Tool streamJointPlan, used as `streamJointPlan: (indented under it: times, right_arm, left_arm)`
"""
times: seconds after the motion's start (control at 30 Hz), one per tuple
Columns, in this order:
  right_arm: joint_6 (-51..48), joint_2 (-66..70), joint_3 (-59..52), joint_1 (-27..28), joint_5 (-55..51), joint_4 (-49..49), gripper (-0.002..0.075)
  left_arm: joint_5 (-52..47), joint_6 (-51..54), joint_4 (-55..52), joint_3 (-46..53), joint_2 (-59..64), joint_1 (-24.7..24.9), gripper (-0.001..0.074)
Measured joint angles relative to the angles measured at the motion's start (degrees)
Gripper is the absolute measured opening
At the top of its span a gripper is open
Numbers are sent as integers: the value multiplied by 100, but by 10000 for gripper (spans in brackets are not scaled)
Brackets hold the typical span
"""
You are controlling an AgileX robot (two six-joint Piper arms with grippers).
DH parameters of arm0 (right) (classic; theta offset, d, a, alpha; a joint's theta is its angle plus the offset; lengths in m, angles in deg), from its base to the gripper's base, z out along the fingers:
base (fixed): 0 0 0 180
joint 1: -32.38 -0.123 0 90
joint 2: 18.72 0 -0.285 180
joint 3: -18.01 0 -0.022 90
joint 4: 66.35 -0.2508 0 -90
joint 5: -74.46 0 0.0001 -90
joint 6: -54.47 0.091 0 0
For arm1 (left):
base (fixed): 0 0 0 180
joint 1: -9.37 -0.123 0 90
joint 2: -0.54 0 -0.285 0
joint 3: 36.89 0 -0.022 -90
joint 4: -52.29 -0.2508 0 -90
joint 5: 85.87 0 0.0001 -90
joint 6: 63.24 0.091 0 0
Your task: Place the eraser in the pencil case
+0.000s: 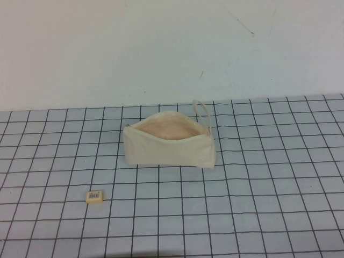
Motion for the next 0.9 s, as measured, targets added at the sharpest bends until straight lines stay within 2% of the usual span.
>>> streamJointPlan:
  times: [0.33, 0.63, 0.77, 0.9]
  right_arm:
    - [0, 0, 0, 0, 0, 0, -1]
    - [0, 0, 0, 0, 10, 0, -1]
    - [0, 0, 0, 0, 10, 0, -1]
    - [0, 0, 0, 0, 10, 0, -1]
  left_arm:
    - [287, 0, 50, 27, 0, 0, -1]
    - [3665, 7, 64, 37, 0, 0, -1]
    - [4674, -3, 76, 37, 0, 0, -1]
    - [5064, -14, 389, 22, 0, 0, -1]
